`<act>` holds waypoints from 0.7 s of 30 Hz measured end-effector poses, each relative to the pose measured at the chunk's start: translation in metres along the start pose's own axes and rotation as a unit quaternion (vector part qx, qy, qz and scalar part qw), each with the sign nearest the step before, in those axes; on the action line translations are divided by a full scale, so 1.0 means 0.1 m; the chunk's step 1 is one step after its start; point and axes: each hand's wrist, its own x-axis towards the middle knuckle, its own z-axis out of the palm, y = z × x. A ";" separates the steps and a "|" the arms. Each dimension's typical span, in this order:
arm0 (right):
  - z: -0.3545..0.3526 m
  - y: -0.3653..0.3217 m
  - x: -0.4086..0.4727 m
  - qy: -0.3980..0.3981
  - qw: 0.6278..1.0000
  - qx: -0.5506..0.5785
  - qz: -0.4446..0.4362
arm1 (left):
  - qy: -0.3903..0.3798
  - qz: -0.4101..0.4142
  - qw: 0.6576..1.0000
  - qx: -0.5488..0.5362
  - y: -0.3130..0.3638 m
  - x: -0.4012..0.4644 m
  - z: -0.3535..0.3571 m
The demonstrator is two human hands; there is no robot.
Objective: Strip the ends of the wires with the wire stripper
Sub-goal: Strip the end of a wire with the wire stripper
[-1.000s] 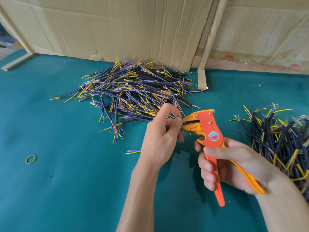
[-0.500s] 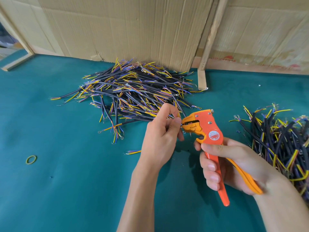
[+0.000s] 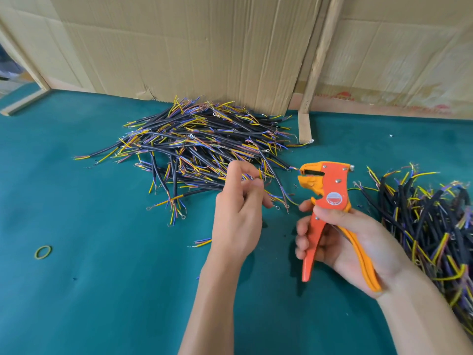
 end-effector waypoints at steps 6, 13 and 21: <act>0.02 0.00 0.01 0.023 0.999 -0.010 -0.038 | -0.033 -0.047 0.998 0.014 0.02 -0.03 0.06; 0.05 0.03 0.02 0.023 0.999 -0.014 -0.038 | 0.002 -0.012 0.994 0.105 0.04 -0.04 0.11; 0.04 0.07 0.05 0.042 0.998 -0.033 -0.027 | 0.049 -0.012 0.997 0.055 0.16 -0.04 0.11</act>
